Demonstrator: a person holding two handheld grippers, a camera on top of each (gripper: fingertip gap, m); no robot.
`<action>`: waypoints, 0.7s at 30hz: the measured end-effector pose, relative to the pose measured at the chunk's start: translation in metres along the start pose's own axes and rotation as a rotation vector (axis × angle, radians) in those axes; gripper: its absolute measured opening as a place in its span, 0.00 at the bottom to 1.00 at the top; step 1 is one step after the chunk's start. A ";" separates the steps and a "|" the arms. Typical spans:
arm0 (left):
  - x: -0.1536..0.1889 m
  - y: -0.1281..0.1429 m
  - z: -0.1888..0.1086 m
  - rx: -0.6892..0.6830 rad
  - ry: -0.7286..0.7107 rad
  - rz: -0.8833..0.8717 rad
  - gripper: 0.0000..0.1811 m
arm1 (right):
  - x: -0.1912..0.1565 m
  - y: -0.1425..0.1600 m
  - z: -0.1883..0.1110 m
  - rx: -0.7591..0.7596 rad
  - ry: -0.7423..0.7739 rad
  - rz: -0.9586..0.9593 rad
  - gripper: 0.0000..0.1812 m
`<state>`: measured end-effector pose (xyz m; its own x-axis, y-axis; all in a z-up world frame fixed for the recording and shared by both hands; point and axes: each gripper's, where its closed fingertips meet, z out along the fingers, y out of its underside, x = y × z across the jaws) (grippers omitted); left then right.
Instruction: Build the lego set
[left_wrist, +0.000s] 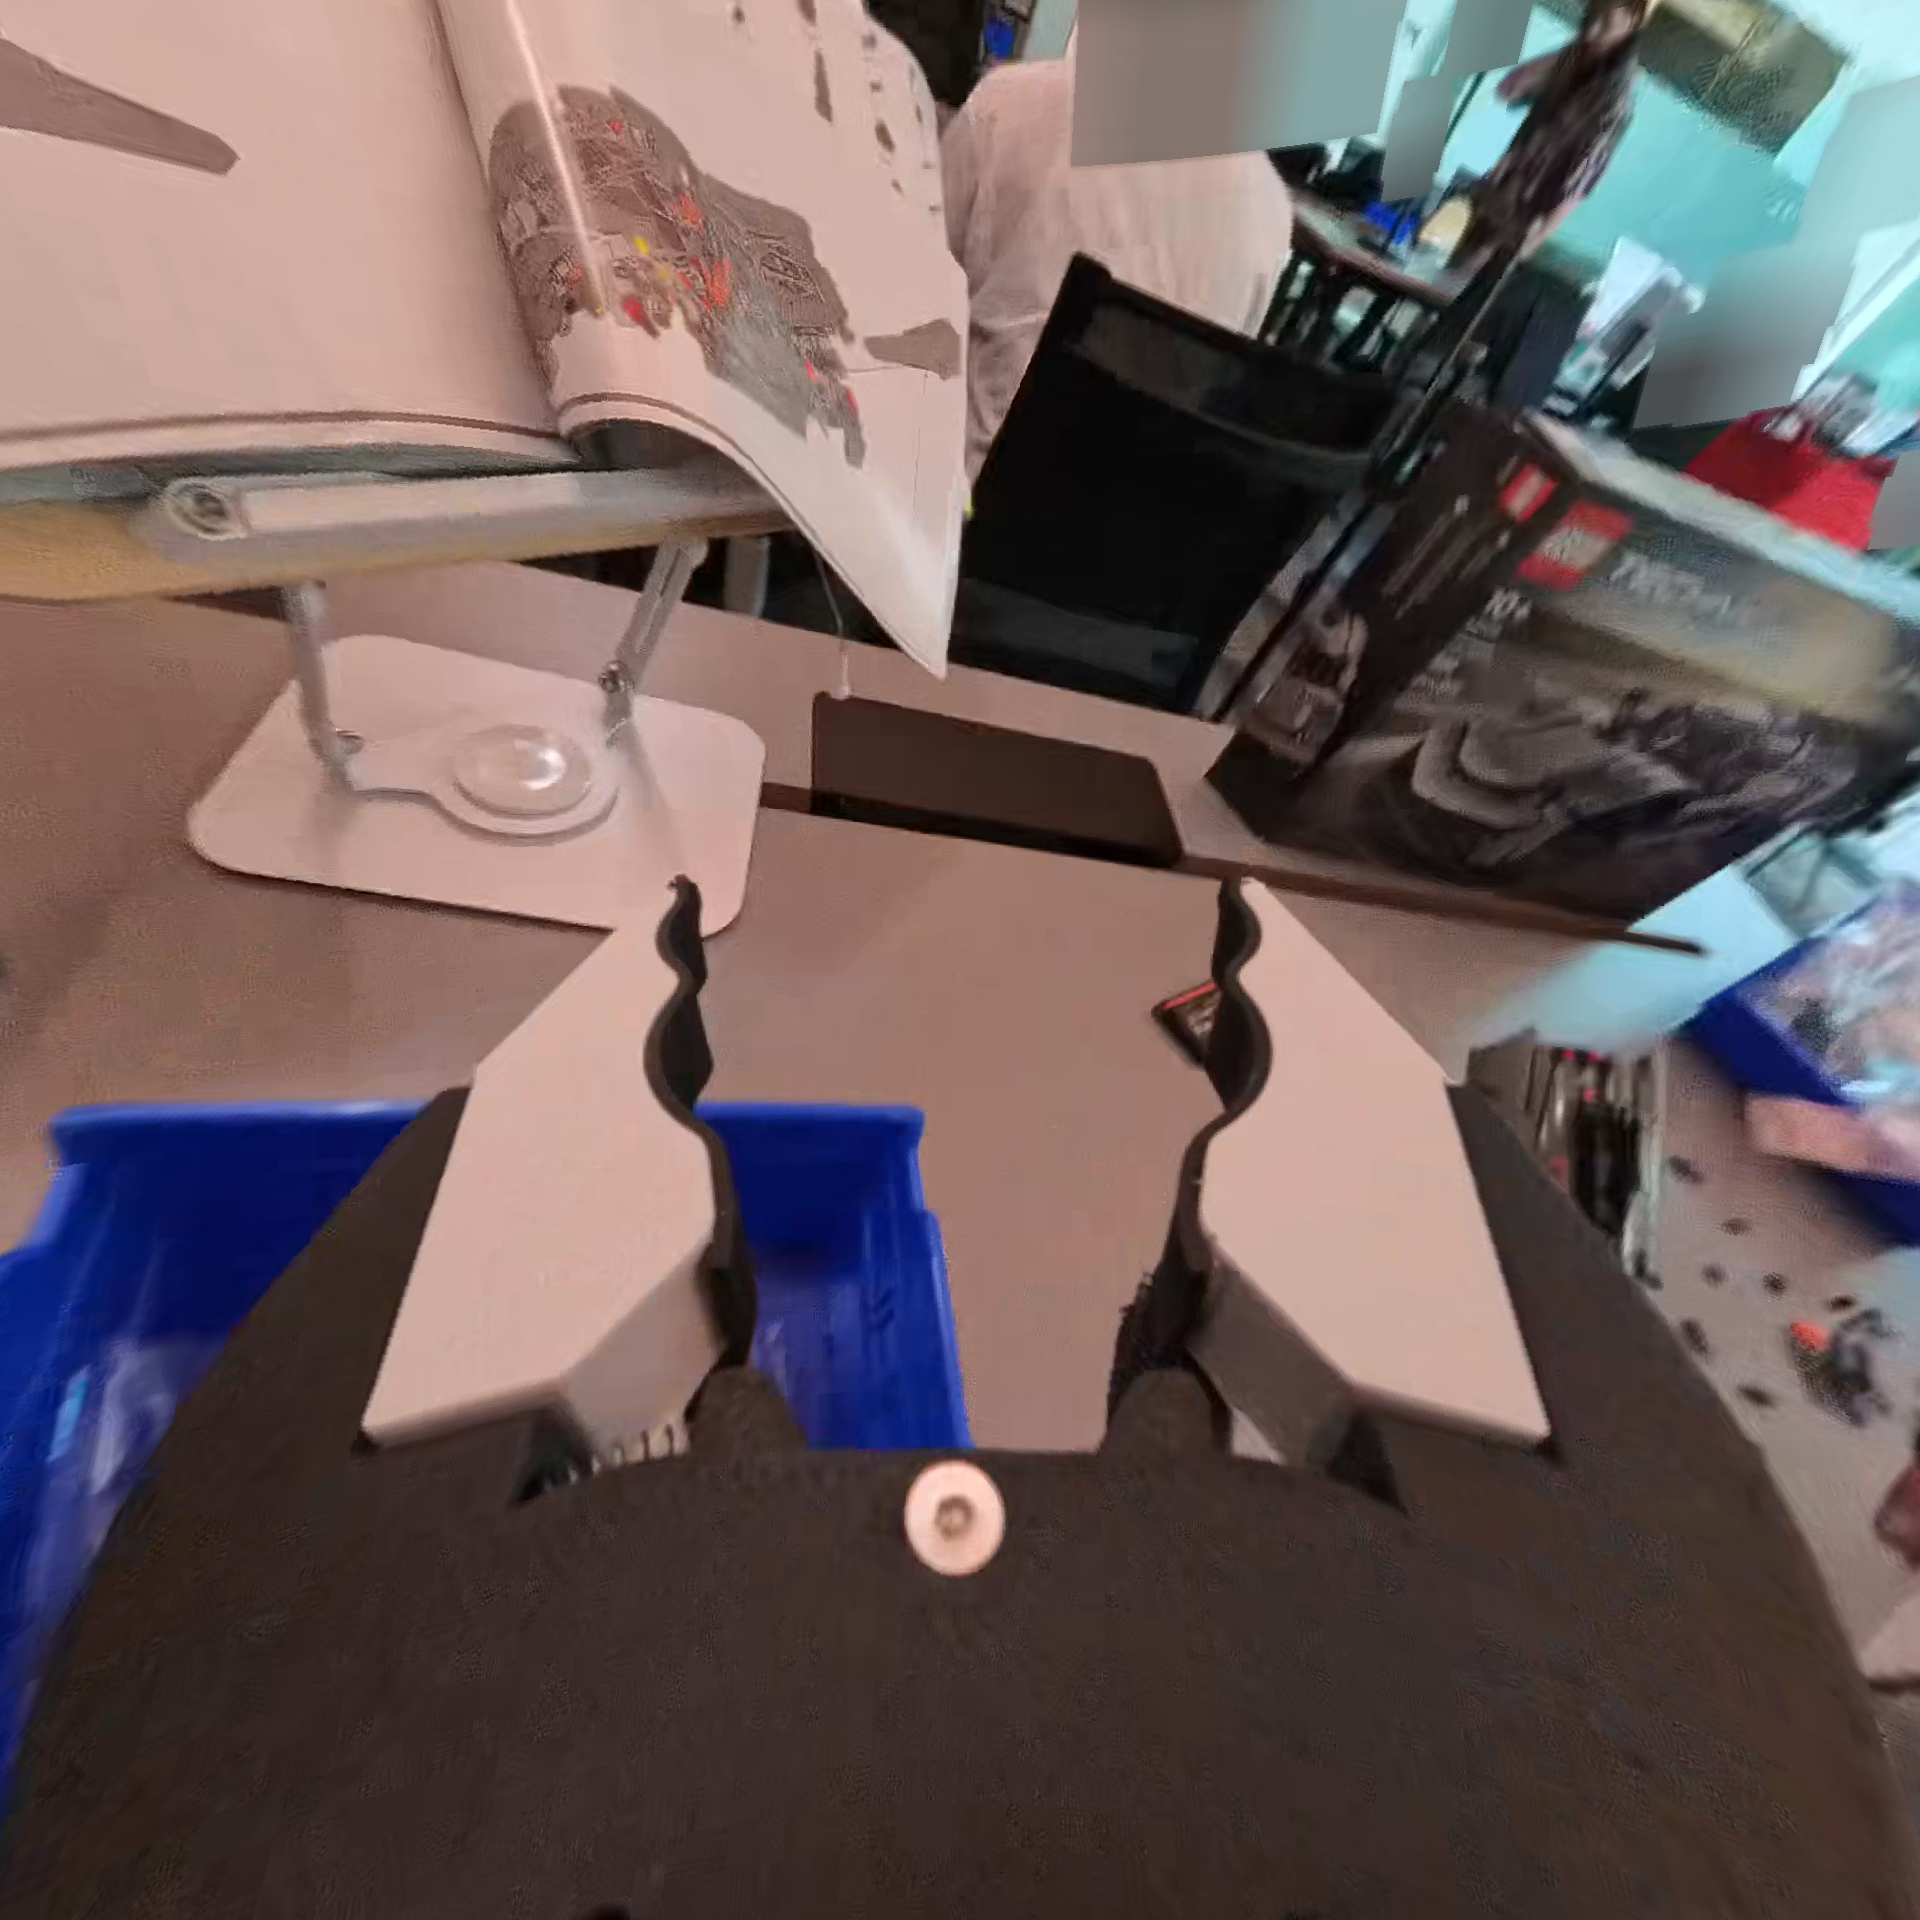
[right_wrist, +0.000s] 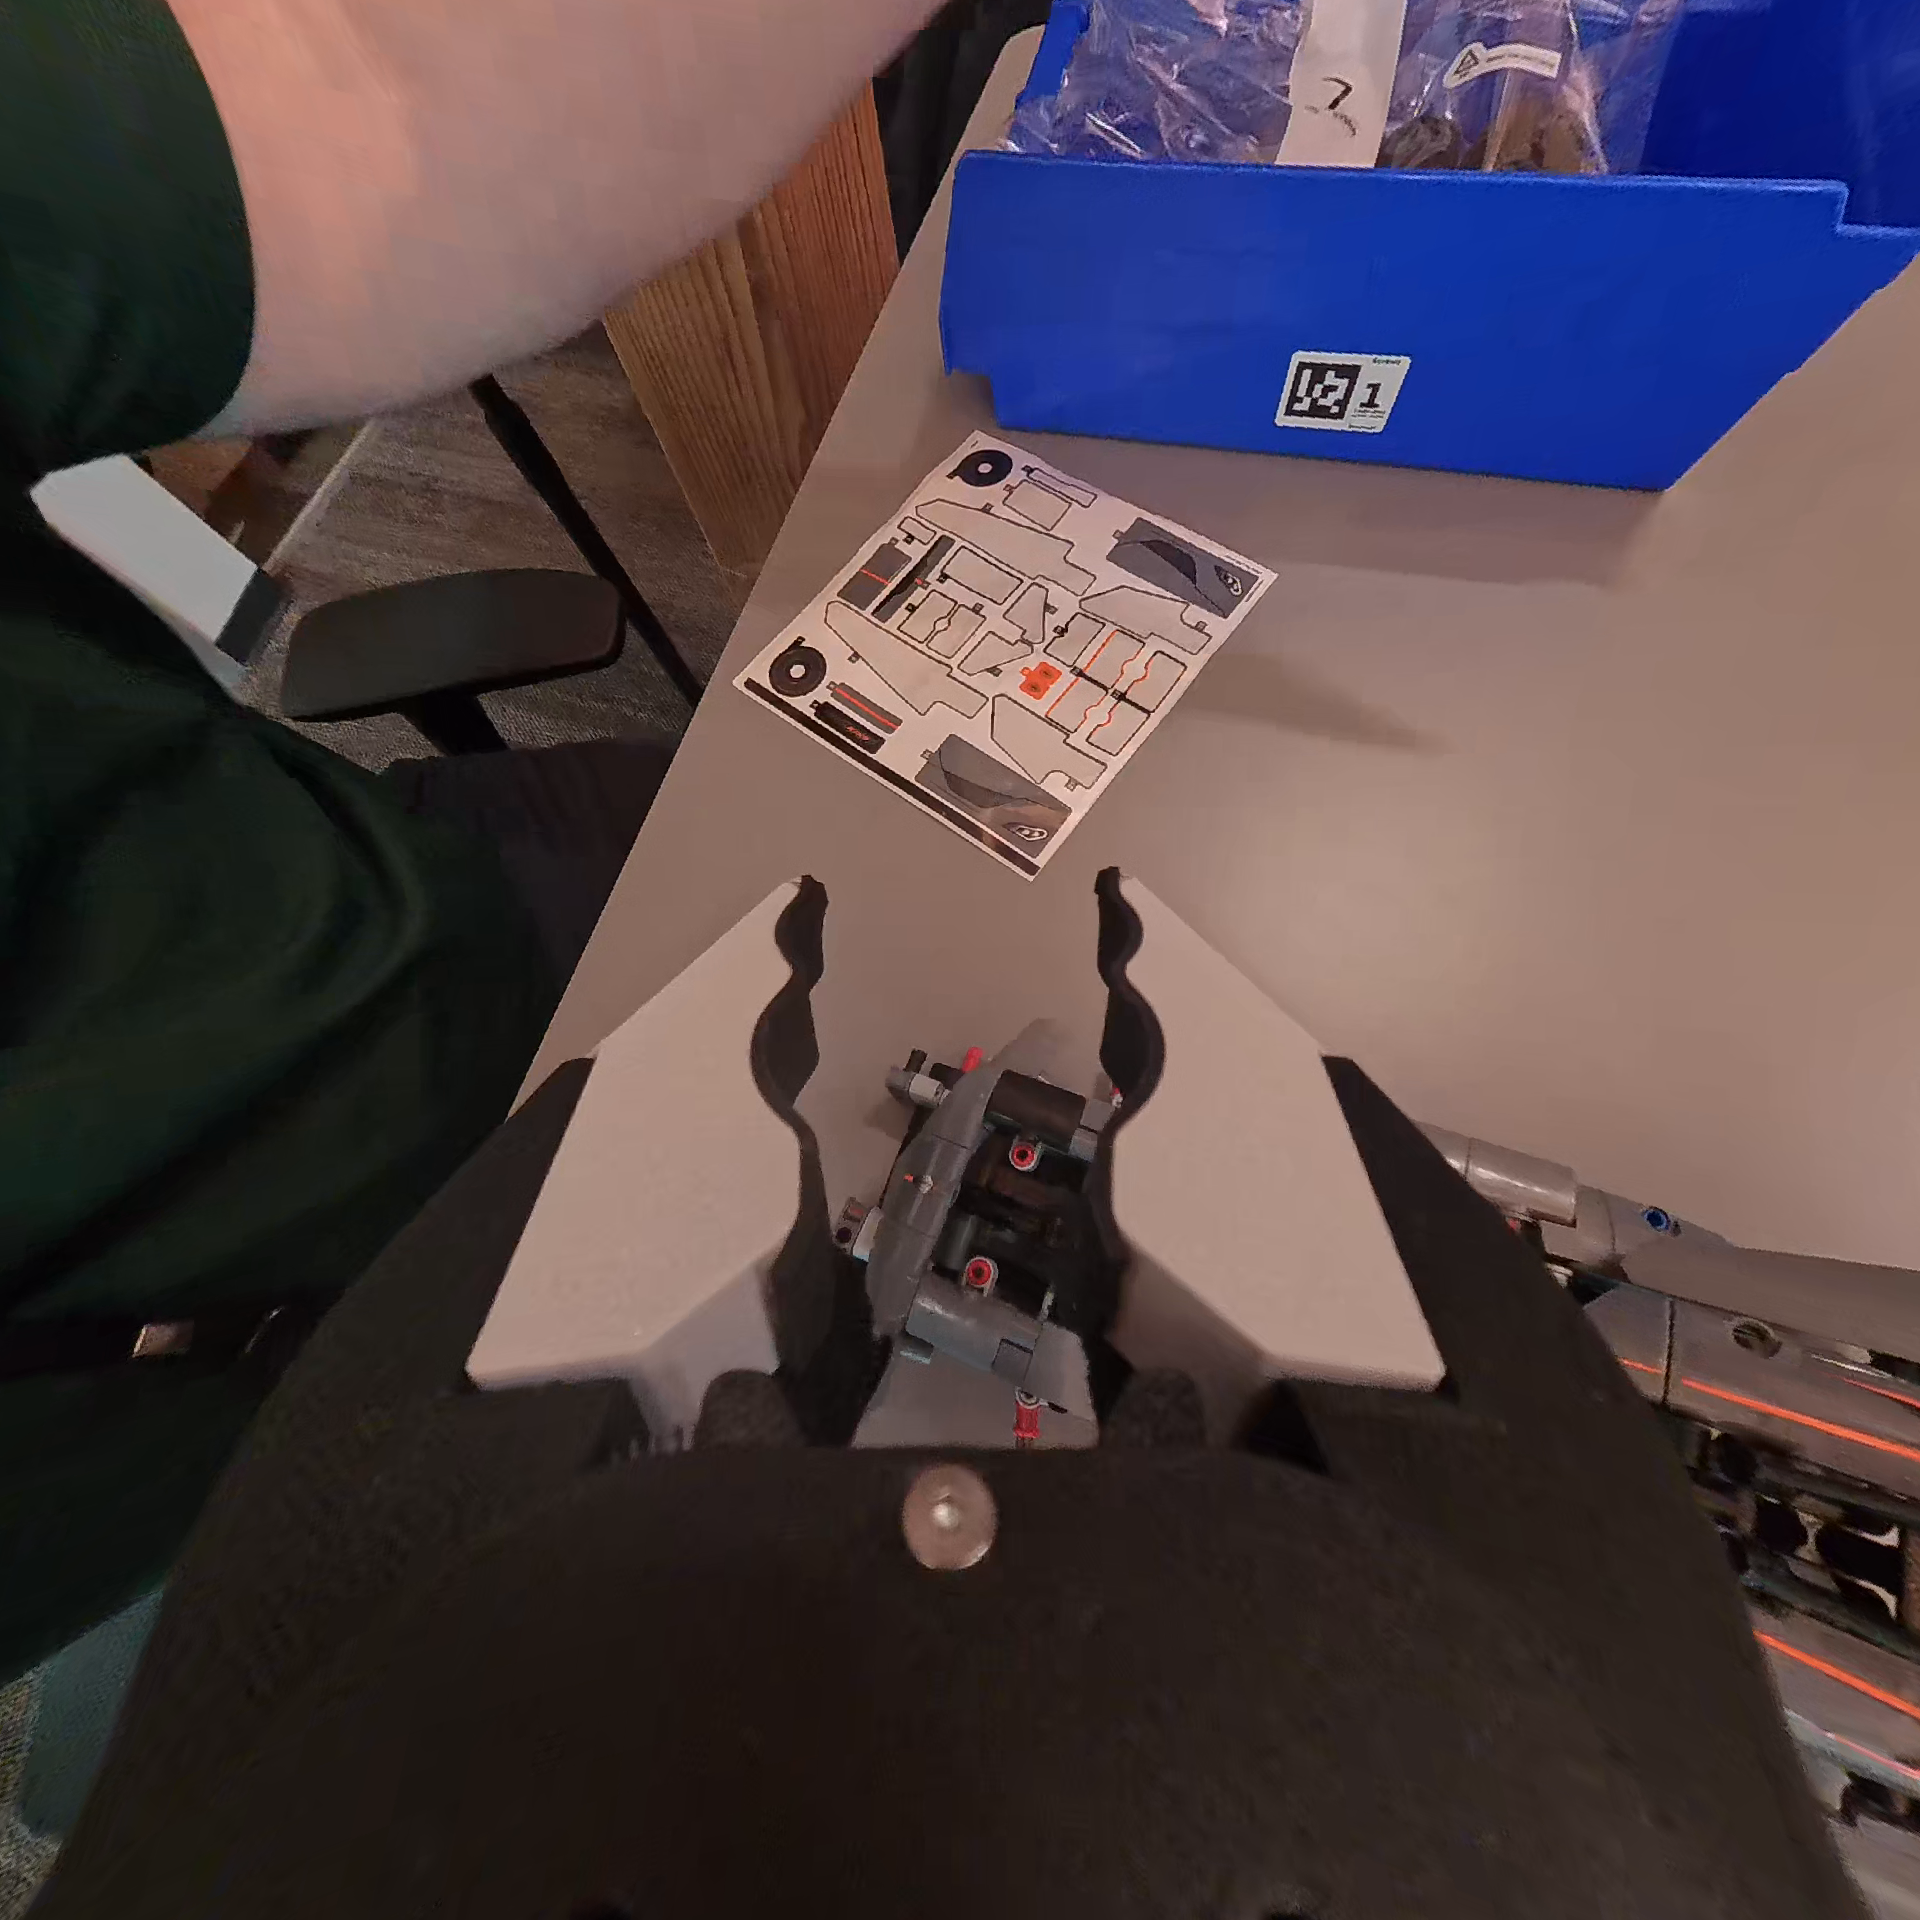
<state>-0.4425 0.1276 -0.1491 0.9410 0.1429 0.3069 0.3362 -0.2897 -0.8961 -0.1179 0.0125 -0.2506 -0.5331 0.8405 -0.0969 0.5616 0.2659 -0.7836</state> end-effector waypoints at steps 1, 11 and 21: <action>-0.007 -0.008 0.025 -0.018 0.019 -0.074 0.58 | 0.000 0.000 -0.001 0.003 -0.002 0.002 0.29; -0.133 -0.072 0.114 0.746 -0.035 -0.828 0.65 | -0.004 -0.008 -0.008 0.060 -0.052 0.018 0.28; -0.174 -0.075 0.161 0.913 -0.003 -0.937 0.66 | -0.011 -0.006 -0.003 0.061 -0.112 0.026 0.28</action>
<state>-0.6379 0.2773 -0.1870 0.3647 -0.0593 0.9292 0.7109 0.6623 -0.2367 -0.1134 0.0034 -0.2430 -0.5885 0.7875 -0.1828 0.5380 0.2128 -0.8156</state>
